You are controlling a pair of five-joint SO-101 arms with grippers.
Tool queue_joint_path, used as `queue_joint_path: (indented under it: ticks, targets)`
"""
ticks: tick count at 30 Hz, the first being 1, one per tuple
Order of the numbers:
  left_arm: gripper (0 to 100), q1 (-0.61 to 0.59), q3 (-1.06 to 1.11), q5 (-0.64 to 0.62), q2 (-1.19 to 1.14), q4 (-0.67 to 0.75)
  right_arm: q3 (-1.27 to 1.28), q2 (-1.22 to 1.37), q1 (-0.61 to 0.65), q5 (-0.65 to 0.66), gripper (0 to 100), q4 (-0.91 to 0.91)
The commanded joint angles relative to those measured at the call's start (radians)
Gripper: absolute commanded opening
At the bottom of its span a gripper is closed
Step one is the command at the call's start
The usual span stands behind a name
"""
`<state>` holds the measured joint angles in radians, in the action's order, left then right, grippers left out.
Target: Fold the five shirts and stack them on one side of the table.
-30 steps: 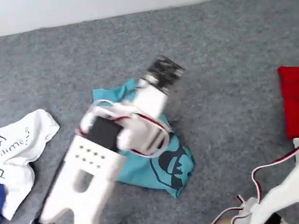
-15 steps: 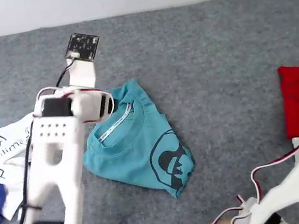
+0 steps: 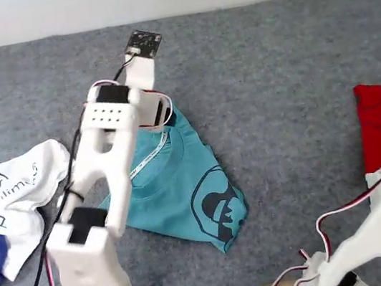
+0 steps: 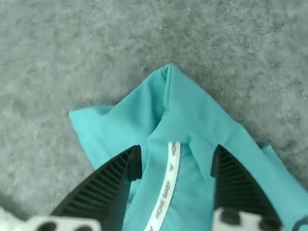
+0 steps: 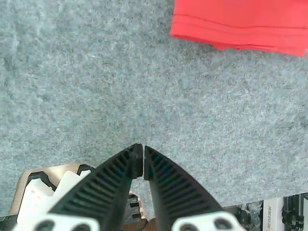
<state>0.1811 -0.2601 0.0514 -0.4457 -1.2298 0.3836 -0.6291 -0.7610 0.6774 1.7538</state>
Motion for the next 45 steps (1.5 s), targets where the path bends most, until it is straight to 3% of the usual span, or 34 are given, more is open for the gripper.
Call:
queue_joint_path:
  ticks: [1, 8, 14, 19, 21, 27, 33, 45]
  targets:
    - [24, 0.006, -0.189, -0.008, -0.091, -0.026, 0.002, -0.015, 0.005, 0.002, 0.9, 0.039]
    - [24, 0.009, -0.481, -0.002, -0.354, -0.133, 0.002, -0.015, 0.005, 0.002, 0.9, 0.039]
    - [23, 0.014, -0.736, 0.081, -0.542, -0.342, 0.002, -0.015, 0.005, 0.002, 0.9, 0.039]
    - [8, 0.035, -0.954, 0.126, -0.632, -0.52, 0.002, -0.015, 0.008, 0.002, 0.9, 0.039]
    - [1, 0.048, -1.007, 0.124, -0.643, -0.526, 0.002, -0.015, 0.008, 0.002, 0.9, 0.039]
    - [1, 0.095, -1.006, 0.12, -0.539, -0.526, 0.002, -0.015, 0.008, 0.002, 0.9, 0.039]
    - [1, 0.166, -0.839, 0.12, -0.278, -0.526, 0.002, -0.015, 0.008, 0.002, 0.9, 0.039]
    - [1, 0.183, 0.114, 0.213, 0.463, -0.525, 0.002, -0.013, 0.01, 0.005, 0.9, 0.039]
